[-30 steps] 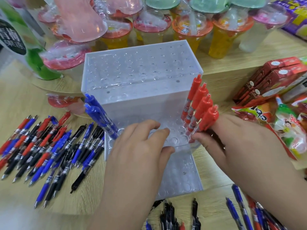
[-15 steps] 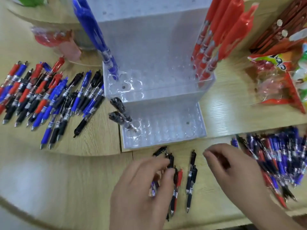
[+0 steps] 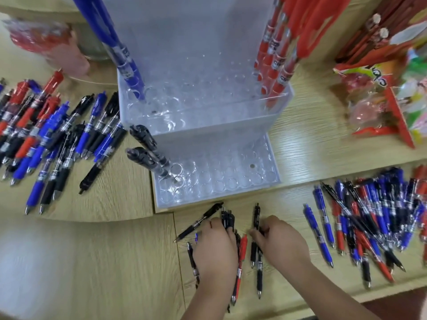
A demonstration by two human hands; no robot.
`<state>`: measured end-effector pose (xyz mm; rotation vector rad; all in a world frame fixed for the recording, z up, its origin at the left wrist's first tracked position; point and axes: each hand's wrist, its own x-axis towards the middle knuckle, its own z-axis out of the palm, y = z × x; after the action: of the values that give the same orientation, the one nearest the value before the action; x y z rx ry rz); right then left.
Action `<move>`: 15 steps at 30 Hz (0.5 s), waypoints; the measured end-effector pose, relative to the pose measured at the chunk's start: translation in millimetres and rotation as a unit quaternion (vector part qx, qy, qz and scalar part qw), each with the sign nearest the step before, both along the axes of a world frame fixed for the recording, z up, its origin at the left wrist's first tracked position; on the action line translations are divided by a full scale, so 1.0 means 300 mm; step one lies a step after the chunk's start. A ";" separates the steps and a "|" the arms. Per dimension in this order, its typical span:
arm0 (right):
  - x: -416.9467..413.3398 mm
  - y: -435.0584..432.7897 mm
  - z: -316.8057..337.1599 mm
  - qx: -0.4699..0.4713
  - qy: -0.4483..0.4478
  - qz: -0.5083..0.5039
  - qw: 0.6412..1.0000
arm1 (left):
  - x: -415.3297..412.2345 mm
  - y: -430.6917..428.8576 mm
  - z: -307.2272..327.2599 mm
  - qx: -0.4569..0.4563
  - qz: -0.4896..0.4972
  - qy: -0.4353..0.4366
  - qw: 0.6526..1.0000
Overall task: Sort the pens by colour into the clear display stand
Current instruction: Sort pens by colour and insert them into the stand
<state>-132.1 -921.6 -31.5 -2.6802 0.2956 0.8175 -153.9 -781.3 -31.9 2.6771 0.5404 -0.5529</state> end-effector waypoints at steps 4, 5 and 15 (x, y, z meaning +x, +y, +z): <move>0.019 0.041 0.010 -0.024 -0.027 0.002 0.999 | 0.037 -0.005 0.002 -0.026 0.046 0.034 0.998; 0.025 0.050 0.008 -0.023 -0.042 -0.005 0.999 | 0.042 0.000 0.006 -0.047 0.069 0.034 0.996; 0.062 0.074 -0.018 -0.041 -0.050 -0.018 0.998 | -0.007 0.075 0.132 -0.197 0.092 -0.055 0.975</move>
<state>-113.5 -899.5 -37.0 -2.7714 0.3590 0.6730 -155.9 -758.6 7.8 2.2398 0.5710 -0.4058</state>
